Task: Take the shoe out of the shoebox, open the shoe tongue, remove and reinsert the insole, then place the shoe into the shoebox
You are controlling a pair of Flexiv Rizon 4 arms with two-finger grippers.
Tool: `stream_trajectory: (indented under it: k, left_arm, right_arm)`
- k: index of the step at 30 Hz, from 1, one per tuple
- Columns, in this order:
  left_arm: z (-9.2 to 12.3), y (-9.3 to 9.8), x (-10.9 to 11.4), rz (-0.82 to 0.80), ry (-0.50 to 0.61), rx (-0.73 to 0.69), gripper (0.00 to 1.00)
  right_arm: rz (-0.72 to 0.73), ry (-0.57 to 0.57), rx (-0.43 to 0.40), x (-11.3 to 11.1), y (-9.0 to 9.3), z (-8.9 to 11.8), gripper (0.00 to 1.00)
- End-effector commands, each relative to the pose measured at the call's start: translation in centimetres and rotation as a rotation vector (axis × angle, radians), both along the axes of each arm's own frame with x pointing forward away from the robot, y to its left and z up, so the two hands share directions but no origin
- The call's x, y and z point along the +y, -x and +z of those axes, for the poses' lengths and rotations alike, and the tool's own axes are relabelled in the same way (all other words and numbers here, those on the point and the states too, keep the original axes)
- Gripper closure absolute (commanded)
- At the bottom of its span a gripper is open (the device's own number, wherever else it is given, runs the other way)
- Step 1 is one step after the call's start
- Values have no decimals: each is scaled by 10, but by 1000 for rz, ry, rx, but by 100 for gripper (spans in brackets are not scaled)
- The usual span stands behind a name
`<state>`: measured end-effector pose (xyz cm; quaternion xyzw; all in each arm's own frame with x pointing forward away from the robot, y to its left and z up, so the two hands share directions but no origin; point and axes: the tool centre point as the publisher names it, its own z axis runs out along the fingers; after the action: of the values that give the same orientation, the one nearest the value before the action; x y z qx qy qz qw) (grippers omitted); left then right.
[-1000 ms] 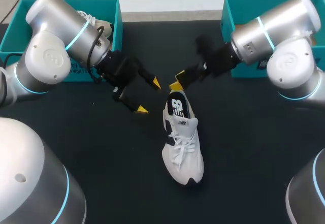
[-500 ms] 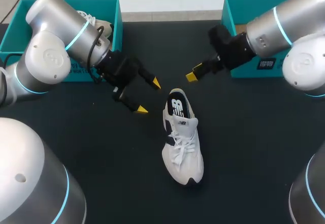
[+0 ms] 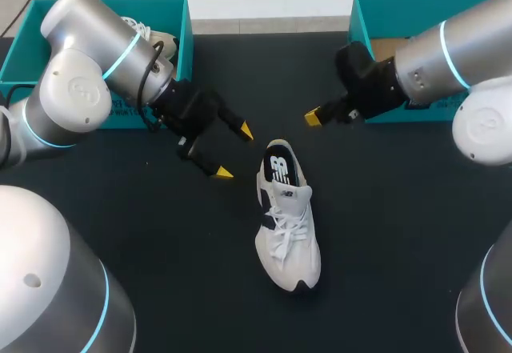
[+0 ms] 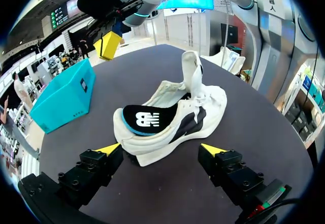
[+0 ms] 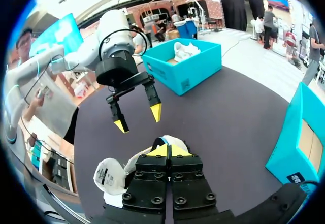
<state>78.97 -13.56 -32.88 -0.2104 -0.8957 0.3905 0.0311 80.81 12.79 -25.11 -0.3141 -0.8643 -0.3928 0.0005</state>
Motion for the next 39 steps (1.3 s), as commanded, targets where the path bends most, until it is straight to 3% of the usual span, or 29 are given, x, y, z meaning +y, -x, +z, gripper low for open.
stream_trajectory:
  k: [1,4,15,24,34,39]
  left_arm:
    - [0,1,0,1,-2,-2,0]
    - [14,7,14,-14,-14,-14,0]
    - [38,7,68,2,-19,-51,0]
    - [52,-15,108,51,-63,-61,0]
    - [63,-32,132,94,-127,-66,0]
    - [67,-41,143,109,-146,-62,0]
  right_arm:
    - [-3,1,-1,1,1,0,100]
    - [-82,-16,11,3,-3,0,100]
    - [-323,154,8,6,-6,-18,100]
    - [-457,326,-4,7,4,-42,100]
    - [-522,510,-52,5,27,-63,100]
    - [-557,554,-31,-1,36,-75,100]
